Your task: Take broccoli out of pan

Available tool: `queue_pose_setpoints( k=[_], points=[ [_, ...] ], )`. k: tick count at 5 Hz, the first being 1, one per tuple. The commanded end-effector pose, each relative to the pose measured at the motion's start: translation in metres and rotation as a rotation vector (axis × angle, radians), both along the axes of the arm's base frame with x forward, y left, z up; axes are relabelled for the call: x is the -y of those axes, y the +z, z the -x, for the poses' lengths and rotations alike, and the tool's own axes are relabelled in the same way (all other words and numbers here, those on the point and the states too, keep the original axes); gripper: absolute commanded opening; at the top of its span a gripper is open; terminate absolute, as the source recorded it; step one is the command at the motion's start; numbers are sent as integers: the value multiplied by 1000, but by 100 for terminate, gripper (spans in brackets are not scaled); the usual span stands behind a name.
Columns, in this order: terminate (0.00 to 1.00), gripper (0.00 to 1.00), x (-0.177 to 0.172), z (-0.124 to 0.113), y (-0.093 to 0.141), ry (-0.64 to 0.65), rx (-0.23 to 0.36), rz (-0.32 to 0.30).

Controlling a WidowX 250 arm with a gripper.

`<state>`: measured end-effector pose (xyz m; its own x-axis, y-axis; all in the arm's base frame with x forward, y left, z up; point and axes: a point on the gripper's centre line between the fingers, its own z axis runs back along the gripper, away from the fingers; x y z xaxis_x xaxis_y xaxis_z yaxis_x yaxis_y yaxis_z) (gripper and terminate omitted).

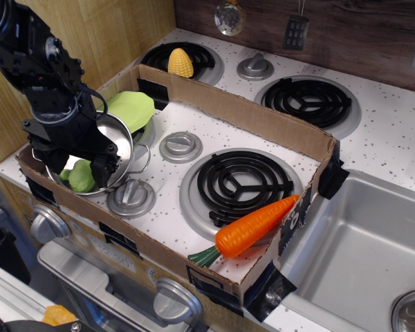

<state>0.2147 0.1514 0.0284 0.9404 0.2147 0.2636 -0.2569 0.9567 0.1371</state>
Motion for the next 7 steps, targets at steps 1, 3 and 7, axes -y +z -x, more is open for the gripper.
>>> queue_pose_setpoints(
  k=[1, 3, 7],
  points=[
    [0, 100, -2, 0, 2, -4, 8, -18],
    [0, 100, -4, 2, 0, -6, 28, -23],
    [0, 0, -15, -6, 27, -16, -19, -35]
  ],
)
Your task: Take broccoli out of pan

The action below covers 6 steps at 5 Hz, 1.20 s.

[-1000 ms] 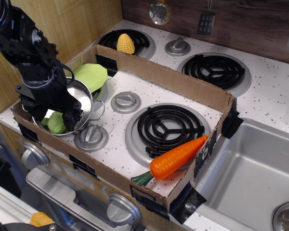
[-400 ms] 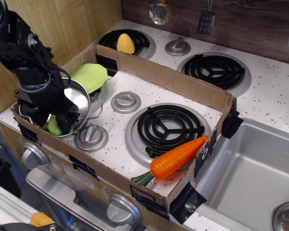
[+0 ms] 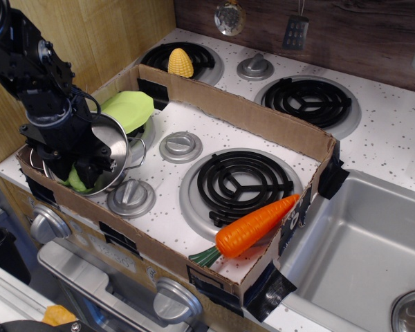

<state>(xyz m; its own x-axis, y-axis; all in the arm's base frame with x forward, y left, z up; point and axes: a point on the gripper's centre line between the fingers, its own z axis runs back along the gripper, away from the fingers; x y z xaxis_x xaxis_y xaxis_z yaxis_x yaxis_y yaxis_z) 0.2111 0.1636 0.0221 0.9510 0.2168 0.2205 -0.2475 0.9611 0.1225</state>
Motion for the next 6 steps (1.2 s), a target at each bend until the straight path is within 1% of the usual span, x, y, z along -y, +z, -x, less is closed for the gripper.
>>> queue_pose_setpoints(
  k=[1, 2, 3, 4, 5, 6],
  points=[
    [0, 0, 3, -21, 68, -19, -13, -111],
    [0, 0, 25, -31, 95, -18, -24, -137],
    [0, 0, 61, -41, 109, -35, -3, -108],
    [0, 0, 96, -58, 116, -72, 6, -91],
    [0, 0, 117, -72, 107, -107, 21, -61],
    [0, 0, 127, -84, 83, -140, 43, 24]
  ],
)
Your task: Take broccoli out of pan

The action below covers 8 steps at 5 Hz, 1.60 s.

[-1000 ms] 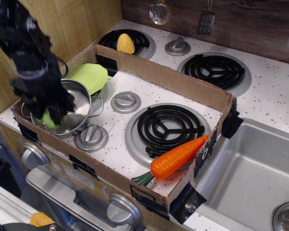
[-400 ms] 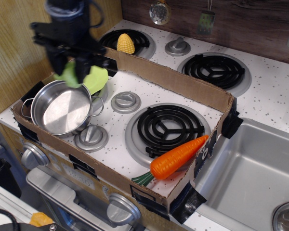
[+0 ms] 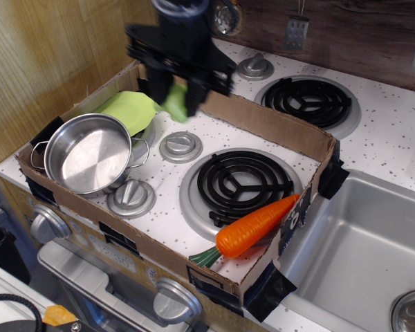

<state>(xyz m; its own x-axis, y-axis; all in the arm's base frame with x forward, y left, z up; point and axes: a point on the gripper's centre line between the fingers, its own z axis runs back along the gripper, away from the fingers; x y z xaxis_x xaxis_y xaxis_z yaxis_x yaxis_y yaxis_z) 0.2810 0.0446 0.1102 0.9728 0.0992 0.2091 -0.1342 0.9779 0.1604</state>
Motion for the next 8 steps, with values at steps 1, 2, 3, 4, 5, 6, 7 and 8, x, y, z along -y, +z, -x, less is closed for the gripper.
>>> queue_pose_setpoints(
  k=[1, 2, 3, 4, 5, 6, 7, 8],
  points=[
    [0, 0, 17, -23, -36, -18, 99, 124],
    [0, 0, 16, -30, -53, -21, 100, 168],
    [0, 0, 24, -28, -69, -10, 119, 220],
    [0, 0, 34, -23, -72, 32, 130, 235],
    [0, 100, 39, -18, -58, 78, 132, 150],
    [0, 100, 37, -6, -19, 98, 165, 13],
    [0, 100, 35, -2, 11, 119, 143, -54],
    [0, 100, 34, -1, 33, 121, 117, -96]
  ],
)
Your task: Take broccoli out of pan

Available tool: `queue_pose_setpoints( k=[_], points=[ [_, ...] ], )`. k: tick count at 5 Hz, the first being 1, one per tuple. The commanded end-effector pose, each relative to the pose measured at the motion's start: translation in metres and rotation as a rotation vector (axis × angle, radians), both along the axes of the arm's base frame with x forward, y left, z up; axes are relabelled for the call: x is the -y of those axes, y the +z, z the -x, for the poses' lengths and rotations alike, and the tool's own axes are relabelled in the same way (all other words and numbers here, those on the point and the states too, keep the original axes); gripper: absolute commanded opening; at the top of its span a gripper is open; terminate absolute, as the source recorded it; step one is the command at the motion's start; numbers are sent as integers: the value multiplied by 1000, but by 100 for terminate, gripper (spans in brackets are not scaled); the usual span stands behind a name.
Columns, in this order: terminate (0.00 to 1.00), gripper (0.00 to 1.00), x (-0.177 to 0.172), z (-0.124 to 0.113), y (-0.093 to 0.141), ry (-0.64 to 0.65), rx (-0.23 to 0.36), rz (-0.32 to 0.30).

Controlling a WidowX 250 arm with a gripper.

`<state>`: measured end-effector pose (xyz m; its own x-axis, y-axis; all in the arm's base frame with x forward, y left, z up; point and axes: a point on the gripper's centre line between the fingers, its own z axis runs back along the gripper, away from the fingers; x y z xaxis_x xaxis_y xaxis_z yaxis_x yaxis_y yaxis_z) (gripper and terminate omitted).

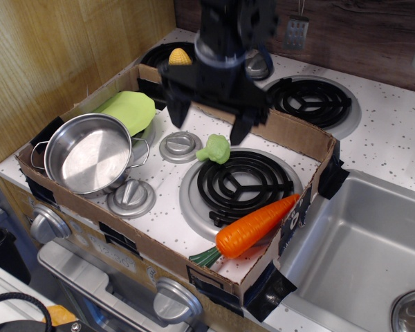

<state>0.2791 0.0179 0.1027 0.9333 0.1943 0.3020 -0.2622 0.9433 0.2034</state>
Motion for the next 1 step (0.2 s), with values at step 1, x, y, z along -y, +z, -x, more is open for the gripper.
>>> queue_pose_setpoints(
  k=[1],
  points=[
    [100, 100, 10, 10, 47, 7, 18, -61]
  ],
)
